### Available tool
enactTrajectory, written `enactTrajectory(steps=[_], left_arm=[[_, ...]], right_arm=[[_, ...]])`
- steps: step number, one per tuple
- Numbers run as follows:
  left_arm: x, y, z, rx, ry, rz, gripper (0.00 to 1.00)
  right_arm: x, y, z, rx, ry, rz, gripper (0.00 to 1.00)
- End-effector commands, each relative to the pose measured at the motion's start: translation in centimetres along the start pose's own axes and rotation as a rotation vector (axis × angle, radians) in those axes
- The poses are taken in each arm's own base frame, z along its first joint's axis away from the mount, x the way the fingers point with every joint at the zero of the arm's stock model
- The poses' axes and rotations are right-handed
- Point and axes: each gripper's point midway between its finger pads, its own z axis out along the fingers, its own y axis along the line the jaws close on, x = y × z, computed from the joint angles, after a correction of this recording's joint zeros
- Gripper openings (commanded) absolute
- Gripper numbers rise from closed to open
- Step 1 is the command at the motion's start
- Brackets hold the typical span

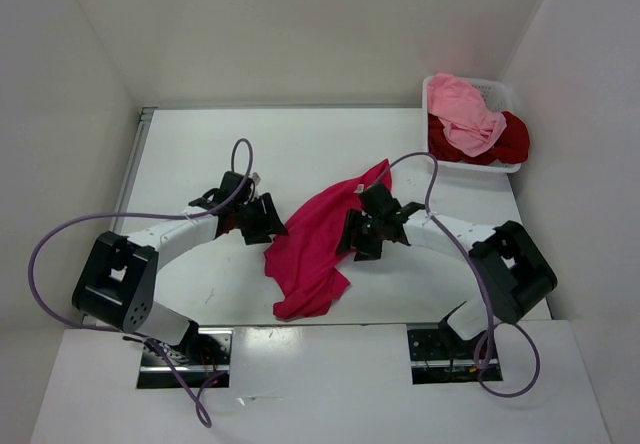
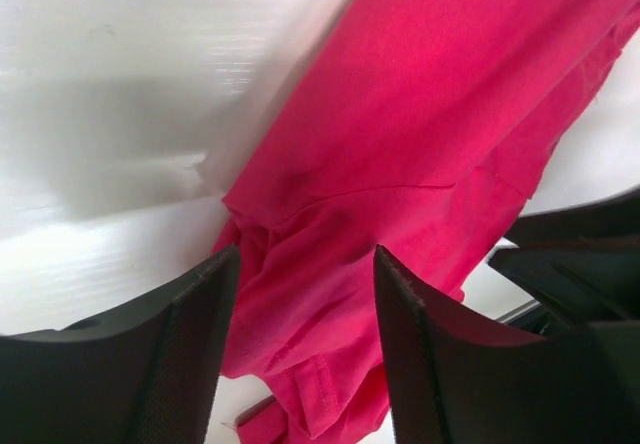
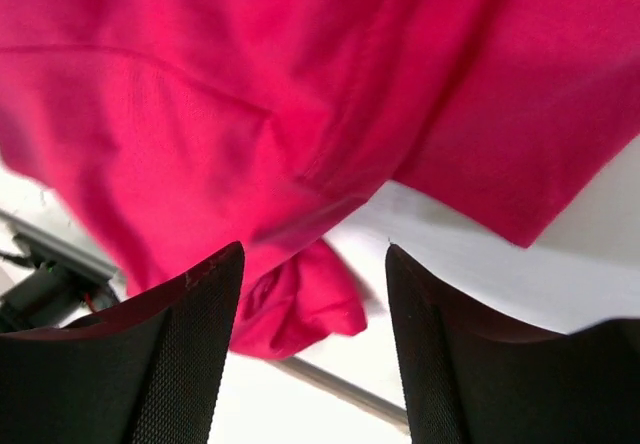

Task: Fold and stack the t-shirts
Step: Flatten out the tshirt

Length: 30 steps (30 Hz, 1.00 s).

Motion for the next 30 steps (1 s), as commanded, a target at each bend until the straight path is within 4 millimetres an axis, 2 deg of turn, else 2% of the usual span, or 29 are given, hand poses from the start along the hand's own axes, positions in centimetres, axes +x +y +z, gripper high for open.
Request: enactTrajectory(steps=[1, 2, 3, 4, 6, 7, 9, 10, 11, 12, 13, 14, 15, 16, 17, 18, 19, 20, 21, 22, 23, 26, 29, 30], left_arm=[[-0.4, -1.3, 0.3, 0.058, 0.003, 0.001, 0.63], [-0.1, -1.3, 0.5, 0.06, 0.02, -0.012, 0.6], [-0.2, -1.5, 0.5, 0.072, 0.02, -0.009, 0.53], [-0.2, -1.5, 0.5, 0.072, 0.02, -0.009, 0.49], [-0.2, -1.5, 0.5, 0.072, 0.02, -0.009, 0.41], [-0.2, -1.5, 0.5, 0.072, 0.02, -0.009, 0.36], [-0.9, -2.5, -0.3, 0.094, -0.004, 0.002, 0.36], [-1.3, -2.6, -0.4, 0.087, -0.013, 0.014, 0.36], [-2.5, -3.6, -0.8, 0.101, -0.045, 0.024, 0.43], [-2.6, -3.7, -1.1, 0.097, -0.042, 0.036, 0.5], [-3.3, -4.1, -1.3, 0.098, -0.063, 0.053, 0.57], [-3.6, -4.4, -1.5, 0.102, -0.067, 0.055, 0.62], [-3.9, -4.5, -1.7, 0.094, -0.076, 0.064, 0.68], [-4.3, -4.9, -1.9, 0.102, -0.085, 0.068, 0.7], [-4.5, -5.2, -2.0, 0.108, -0.092, 0.07, 0.7], [-4.7, -4.8, -1.8, 0.099, -0.09, 0.061, 0.72], [-4.4, -4.5, -1.7, 0.094, -0.083, 0.049, 0.72], [-4.4, -4.5, -1.7, 0.094, -0.083, 0.049, 0.72], [-3.8, -4.1, -1.3, 0.09, -0.06, 0.043, 0.72], [-4.0, -4.3, -1.3, 0.096, -0.065, 0.037, 0.72], [-2.9, -3.7, -0.7, 0.096, -0.029, 0.029, 0.72], [-1.6, -3.0, -0.2, 0.093, 0.02, 0.006, 0.73], [0.2, -2.1, 0.1, 0.066, 0.067, 0.013, 0.73], [0.9, -1.8, 0.2, 0.058, 0.084, 0.015, 0.77]], right_arm=[[-1.4, 0.5, 1.3, -0.014, -0.046, 0.029, 0.63], [-1.3, 0.5, 1.8, -0.009, -0.026, 0.033, 0.6], [-1.4, 0.5, 2.0, -0.006, -0.024, 0.034, 0.55], [-2.2, 1.4, 2.0, -0.024, -0.04, 0.028, 0.38], [-2.9, 2.2, 1.7, -0.04, -0.055, 0.023, 0.27], [-3.8, 2.9, 1.3, -0.046, -0.076, 0.008, 0.17], [-4.8, 4.1, 0.2, -0.062, -0.106, -0.023, 0.1], [-6.0, 5.4, -0.8, -0.08, -0.141, -0.04, 0.08], [-6.1, 5.6, -1.6, -0.076, -0.138, -0.051, 0.05], [-7.0, 6.1, -2.8, -0.072, -0.18, -0.077, 0.05], [-7.8, 7.3, -4.1, -0.096, -0.205, -0.095, 0.03], [-8.7, 6.5, -5.2, -0.08, -0.223, -0.073, 0.0], [-9.8, 6.7, -7.2, -0.101, -0.27, -0.07, 0.0], [-11.7, 5.3, -9.0, -0.102, -0.317, -0.029, 0.0], [-12.6, 4.6, -10.5, -0.117, -0.347, -0.001, 0.0], [-13.0, 4.0, -12.8, -0.141, -0.387, 0.007, 0.0], [-13.9, 2.7, -14.2, -0.124, -0.428, 0.015, 0.0], [-15.3, 0.5, -15.8, -0.091, -0.481, 0.058, 0.0], [-15.4, -0.8, -17.0, -0.061, -0.507, 0.074, 0.0], [-15.8, -2.1, -17.6, -0.03, -0.53, 0.088, 0.0], [-16.6, -4.0, -18.4, 0.006, -0.555, 0.114, 0.0], [-16.6, -6.9, -18.7, 0.042, -0.573, 0.187, 0.0], [-17.0, -7.5, -18.9, 0.031, -0.604, 0.203, 0.0], [-17.0, -7.3, -18.7, 0.013, -0.601, 0.208, 0.0]])
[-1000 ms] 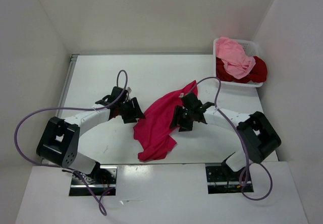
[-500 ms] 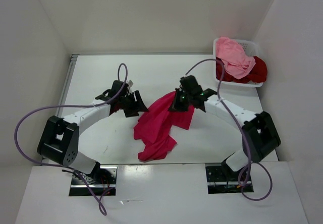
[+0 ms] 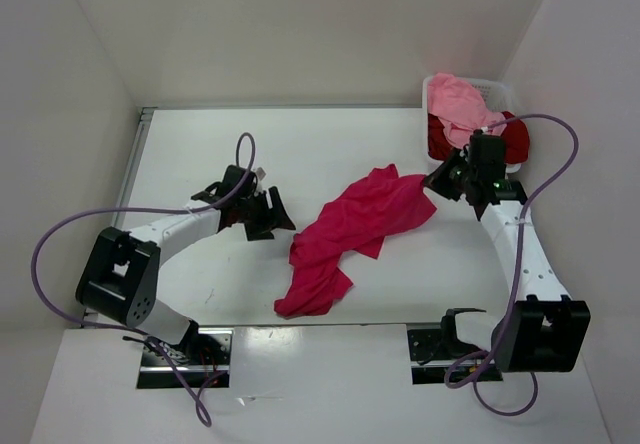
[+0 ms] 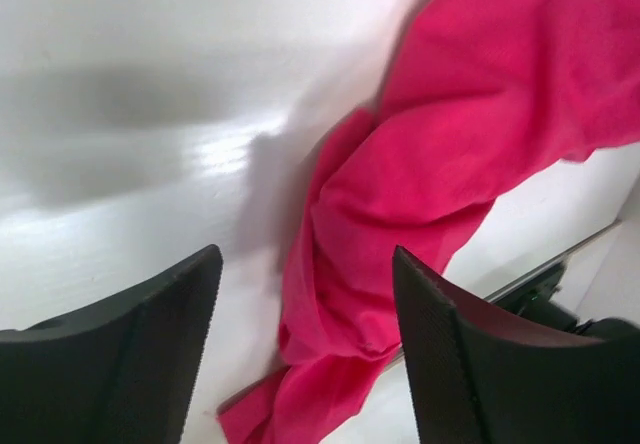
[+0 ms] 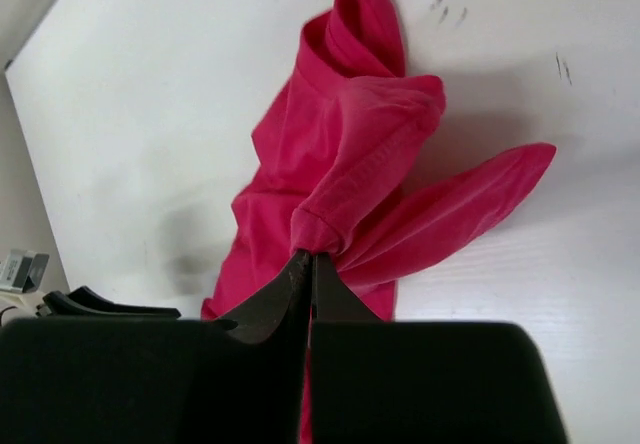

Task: Fold and stack the t-shirts
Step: Flatten out the tshirt

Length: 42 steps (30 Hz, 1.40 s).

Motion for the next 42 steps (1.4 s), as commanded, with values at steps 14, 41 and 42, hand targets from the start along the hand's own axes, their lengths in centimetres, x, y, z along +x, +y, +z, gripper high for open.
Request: enactTrajectory(steps=[14, 41, 42], left_arm=[[6.7, -2.8, 3.1, 0.101, 0.199, -0.023, 0.66], [-19.6, -2.4, -20.3, -0.123, -0.681, 0.066, 0.6], [-17.9, -0.3, -18.6, -0.164, -0.633, 0.043, 0.69]], right_arm=[[3.3, 0.5, 1.6, -0.058, 0.099, -0.01, 0.0], [-1.0, 18.6, -3.6, -0.581, 0.159, -0.164, 0.0], [0.0, 17.4, -3.1, -0.553, 0.17, -0.161, 0.0]])
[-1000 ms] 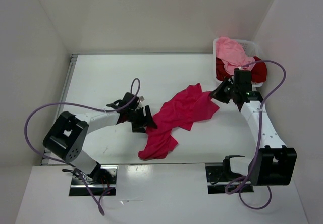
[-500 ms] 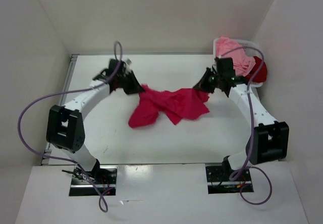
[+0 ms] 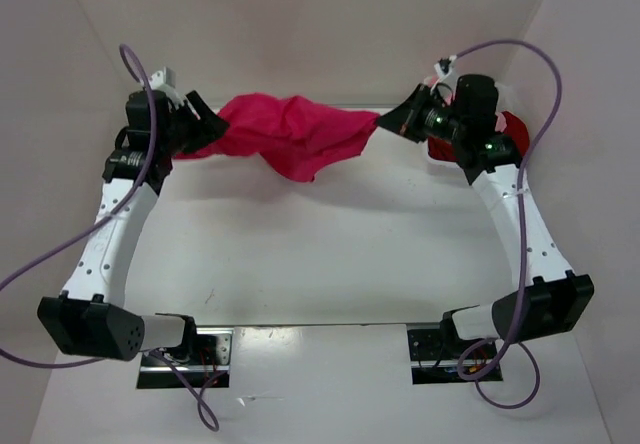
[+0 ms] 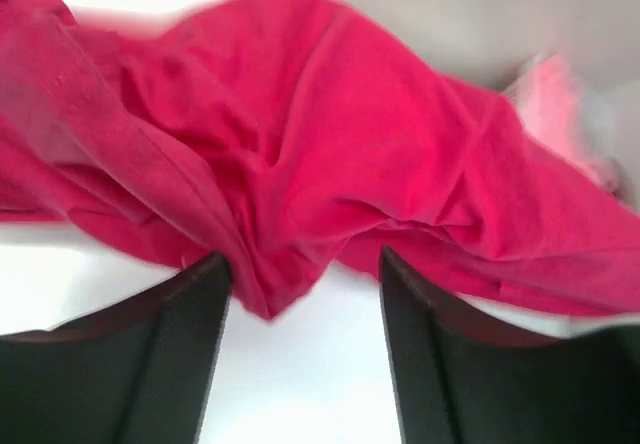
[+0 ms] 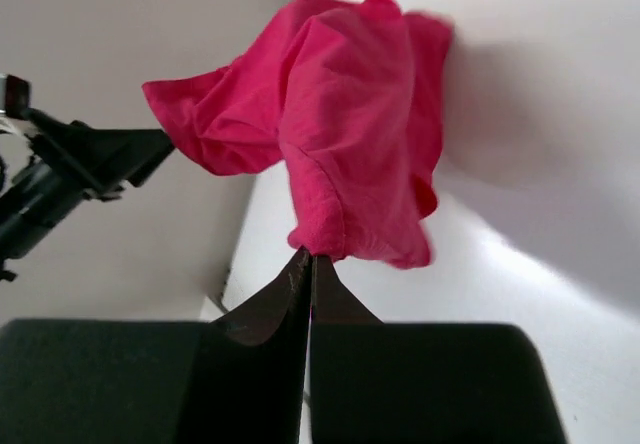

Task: Fold and stack the t-shirts
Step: Flatten out the tshirt

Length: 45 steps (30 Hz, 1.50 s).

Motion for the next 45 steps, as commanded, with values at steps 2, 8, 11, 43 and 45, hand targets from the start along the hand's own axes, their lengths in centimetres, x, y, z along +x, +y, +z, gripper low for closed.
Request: enactTrajectory(steps=[2, 8, 11, 43, 45], left_arm=[[6.4, 6.5, -0.5, -0.197, 0.107, -0.017, 0.78], [13.6, 11.4, -0.4, -0.3, 0.24, -0.111, 0.9], [17.1, 13.3, 0.5, -0.346, 0.328, -0.148, 0.84], [18.4, 26.3, 3.5, -0.663, 0.148, -0.49, 0.4], [18.4, 26.3, 3.5, -0.663, 0.148, -0.489, 0.4]], right_arm=[[9.3, -7.5, 1.0, 0.122, 0.219, 0.114, 0.0], [16.3, -14.2, -0.5, 0.303, 0.32, 0.168, 0.0], [17.3, -15.9, -0.8, 0.362, 0.323, 0.163, 0.0], [19.6, -16.6, -2.0, 0.361, 0.351, 0.159, 0.0], [19.9, -16.8, -2.1, 0.365, 0.358, 0.163, 0.0]])
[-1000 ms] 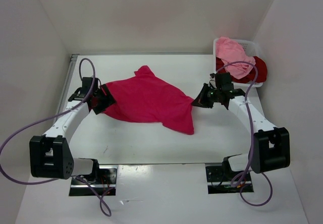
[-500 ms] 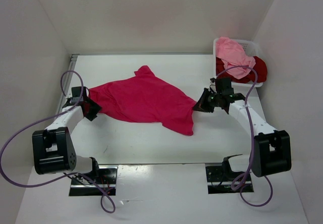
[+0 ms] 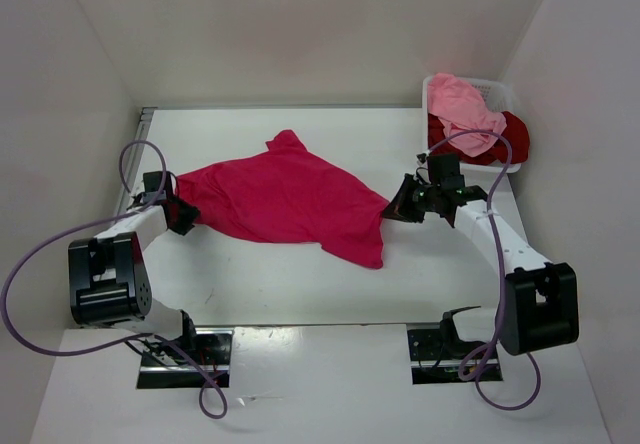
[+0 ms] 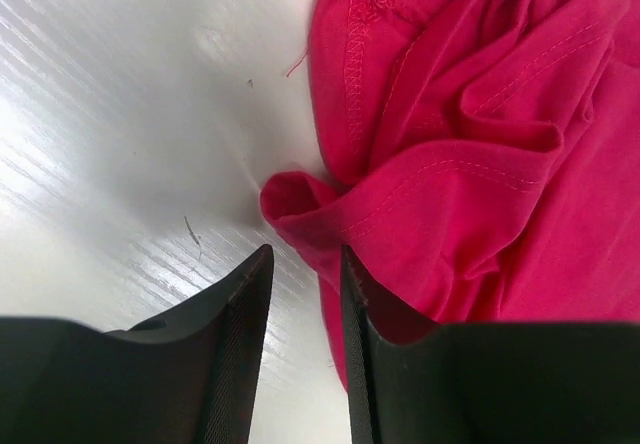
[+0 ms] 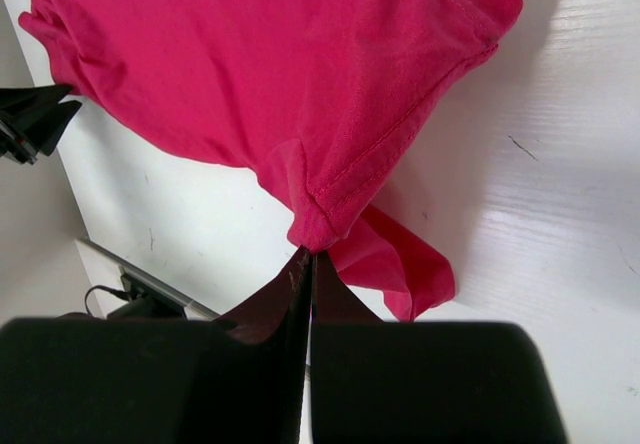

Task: Fold and stack the t-shirts
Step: Flatten out the tshirt

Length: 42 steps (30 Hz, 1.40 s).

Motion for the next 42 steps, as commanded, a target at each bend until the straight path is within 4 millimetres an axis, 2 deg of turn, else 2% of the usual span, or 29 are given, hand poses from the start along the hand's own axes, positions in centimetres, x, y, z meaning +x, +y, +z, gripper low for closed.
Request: enactTrajectory(steps=[1, 5, 6, 14, 16, 20, 24, 27, 28, 30, 32, 33, 34, 35, 36, 37, 38, 39, 42], left_arm=[[-1.4, -0.9, 0.2, 0.021, -0.046, -0.007, 0.4], [-2.4, -1.2, 1.1, 0.013, -0.061, -0.006, 0.39], [-2.1, -0.8, 1.6, -0.001, -0.049, -0.005, 0.39], [-2.2, -1.2, 1.7, 0.012, -0.046, 0.004, 0.16], [-2.6, -1.9, 1.5, 0.028, -0.044, 0.004, 0.1], [-4.1, -4.5, -1.2, 0.115, -0.07, 0.03, 0.04], [-5.1, -5.8, -4.1, 0.15, -0.082, 0.096, 0.01], [-5.7, -5.6, -5.6, 0.146, -0.115, 0.159, 0.0], [-5.8, -5.6, -5.7, 0.143, -0.114, 0.175, 0.0], [-6.2, -5.9, -6.1, 0.148, -0.125, 0.216, 0.0], [-6.8, -6.4, -5.5, 0.153, -0.111, 0.221, 0.0], [-6.9, -6.1, -4.7, 0.143, -0.091, 0.212, 0.0], [-6.8, -6.4, -4.3, 0.156, -0.084, 0.203, 0.0], [-7.5, -6.9, -4.2, 0.172, -0.095, 0.182, 0.0], [-7.6, -6.8, -3.6, 0.169, -0.079, 0.176, 0.0], [-7.5, -7.1, -3.3, 0.18, -0.072, 0.168, 0.0], [-8.5, -7.5, -3.2, 0.19, -0.092, 0.161, 0.0], [-8.7, -7.5, -2.6, 0.193, -0.079, 0.145, 0.0], [-9.1, -7.9, -1.7, 0.199, -0.065, 0.13, 0.0]], right_arm=[[-0.4, 0.9, -0.5, -0.044, -0.033, -0.048, 0.0], [-0.4, 0.9, -0.5, -0.044, -0.033, -0.048, 0.0], [-0.4, 0.9, -0.5, -0.044, -0.033, -0.048, 0.0], [-0.5, 0.9, -0.3, -0.045, -0.032, -0.039, 0.0], [-0.5, 0.9, -0.3, -0.045, -0.032, -0.039, 0.0], [-0.1, 0.2, 0.4, -0.02, -0.012, -0.005, 0.0], [0.3, -1.5, 1.3, 0.057, 0.008, 0.042, 0.04], [-0.7, -2.3, 1.4, 0.121, -0.033, 0.076, 0.19], [-1.0, -2.5, 1.3, 0.139, -0.042, 0.077, 0.3], [-1.3, -2.6, 0.9, 0.163, -0.06, 0.101, 0.41], [-0.4, -3.2, 1.0, 0.173, -0.047, 0.123, 0.44], [0.9, -3.9, 1.3, 0.182, -0.014, 0.156, 0.46], [1.4, -3.9, 1.4, 0.178, -0.011, 0.157, 0.47], [2.2, -4.1, 1.7, 0.182, 0.005, 0.163, 0.49], [2.6, -3.7, 1.9, 0.177, 0.014, 0.163, 0.49], [4.1, -2.9, 2.3, 0.17, 0.05, 0.154, 0.49], [5.1, -2.8, 2.8, 0.171, 0.075, 0.149, 0.49], [5.6, -2.3, 3.0, 0.174, 0.081, 0.154, 0.49], [8.5, -2.6, 4.0, 0.174, 0.138, 0.161, 0.47]])
